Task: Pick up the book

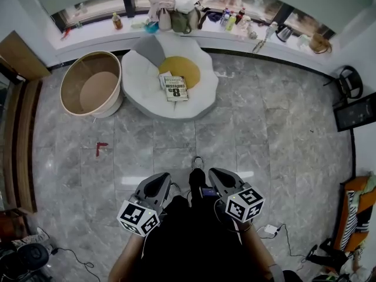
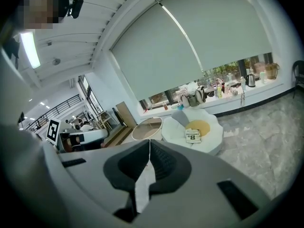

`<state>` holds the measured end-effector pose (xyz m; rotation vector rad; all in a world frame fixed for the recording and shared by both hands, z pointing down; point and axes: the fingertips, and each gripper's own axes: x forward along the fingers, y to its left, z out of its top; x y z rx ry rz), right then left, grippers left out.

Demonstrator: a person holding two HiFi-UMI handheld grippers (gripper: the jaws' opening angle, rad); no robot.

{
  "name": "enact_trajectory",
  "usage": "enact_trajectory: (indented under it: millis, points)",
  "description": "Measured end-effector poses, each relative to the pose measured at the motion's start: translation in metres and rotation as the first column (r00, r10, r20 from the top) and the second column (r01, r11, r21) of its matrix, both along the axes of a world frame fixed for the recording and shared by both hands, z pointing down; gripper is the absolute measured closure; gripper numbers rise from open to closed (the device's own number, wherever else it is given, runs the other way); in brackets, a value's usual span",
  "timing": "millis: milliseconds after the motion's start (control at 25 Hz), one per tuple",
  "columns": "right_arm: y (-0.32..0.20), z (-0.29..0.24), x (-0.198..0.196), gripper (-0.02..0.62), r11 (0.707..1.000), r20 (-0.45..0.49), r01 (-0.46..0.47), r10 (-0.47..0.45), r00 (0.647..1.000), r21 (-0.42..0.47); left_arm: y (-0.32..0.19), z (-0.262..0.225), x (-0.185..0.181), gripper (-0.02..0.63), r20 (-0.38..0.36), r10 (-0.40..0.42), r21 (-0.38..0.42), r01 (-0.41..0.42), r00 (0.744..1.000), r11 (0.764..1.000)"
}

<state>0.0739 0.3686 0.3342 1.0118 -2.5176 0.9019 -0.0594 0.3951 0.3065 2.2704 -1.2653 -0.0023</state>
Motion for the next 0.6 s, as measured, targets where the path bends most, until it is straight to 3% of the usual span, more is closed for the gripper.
enact_trajectory:
  millis: [600]
  points:
    - [-0.113,-0.004,0.042,0.577,0.998,0.047,0.067,-0.068,0.997,0.018,-0.109,-0.011,0.077,0.592,0.012,0.023,-0.019,-0.023,1.000,1.000]
